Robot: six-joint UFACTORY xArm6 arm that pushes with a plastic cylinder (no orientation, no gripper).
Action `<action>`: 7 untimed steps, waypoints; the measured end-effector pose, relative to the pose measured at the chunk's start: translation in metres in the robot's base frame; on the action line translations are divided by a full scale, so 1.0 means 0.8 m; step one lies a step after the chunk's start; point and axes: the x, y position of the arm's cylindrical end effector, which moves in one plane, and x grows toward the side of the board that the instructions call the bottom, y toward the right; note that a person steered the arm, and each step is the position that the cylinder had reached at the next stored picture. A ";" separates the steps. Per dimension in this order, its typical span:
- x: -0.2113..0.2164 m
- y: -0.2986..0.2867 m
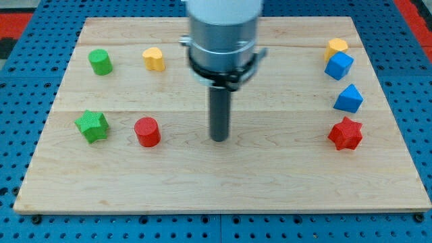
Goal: Move the red circle to the center
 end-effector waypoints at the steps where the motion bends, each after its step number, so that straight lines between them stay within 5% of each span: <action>1: -0.051 -0.070; 3: -0.026 -0.154; 5: 0.041 -0.153; 7: 0.030 -0.046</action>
